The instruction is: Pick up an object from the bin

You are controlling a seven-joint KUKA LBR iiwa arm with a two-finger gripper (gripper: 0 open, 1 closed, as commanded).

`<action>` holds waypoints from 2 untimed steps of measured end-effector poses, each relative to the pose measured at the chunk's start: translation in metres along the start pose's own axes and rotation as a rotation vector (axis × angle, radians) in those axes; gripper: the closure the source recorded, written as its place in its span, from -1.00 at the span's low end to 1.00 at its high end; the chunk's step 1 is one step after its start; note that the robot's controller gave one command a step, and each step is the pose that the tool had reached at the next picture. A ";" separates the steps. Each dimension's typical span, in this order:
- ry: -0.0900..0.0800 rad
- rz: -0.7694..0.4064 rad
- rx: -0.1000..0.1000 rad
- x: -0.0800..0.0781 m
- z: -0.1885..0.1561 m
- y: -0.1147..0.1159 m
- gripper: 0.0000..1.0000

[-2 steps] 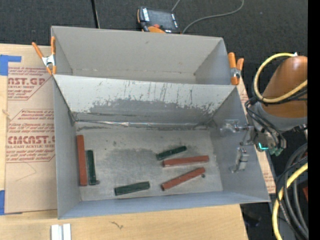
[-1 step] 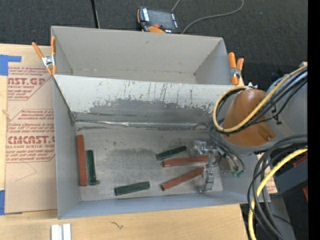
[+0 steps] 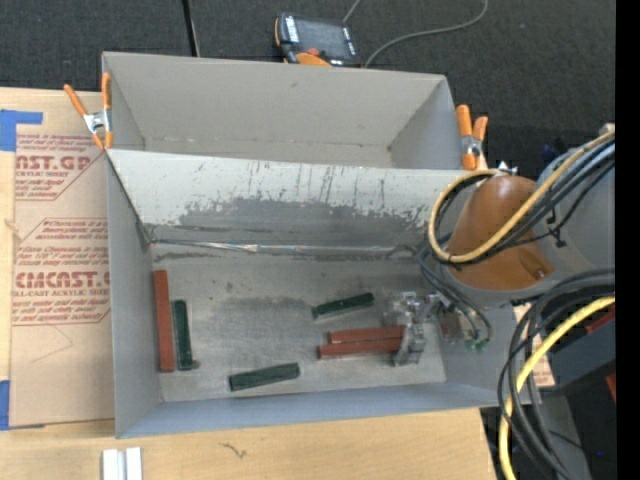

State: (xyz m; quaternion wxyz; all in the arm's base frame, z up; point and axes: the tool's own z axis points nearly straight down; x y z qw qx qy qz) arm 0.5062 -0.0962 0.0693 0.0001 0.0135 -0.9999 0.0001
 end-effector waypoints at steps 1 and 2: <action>-0.003 -0.428 0.001 0.021 -0.118 -0.008 1.00; -0.008 -0.962 0.002 -0.033 -0.190 0.032 1.00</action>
Offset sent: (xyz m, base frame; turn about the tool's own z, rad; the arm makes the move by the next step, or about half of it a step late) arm -0.0218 -0.0088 0.1180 -0.4285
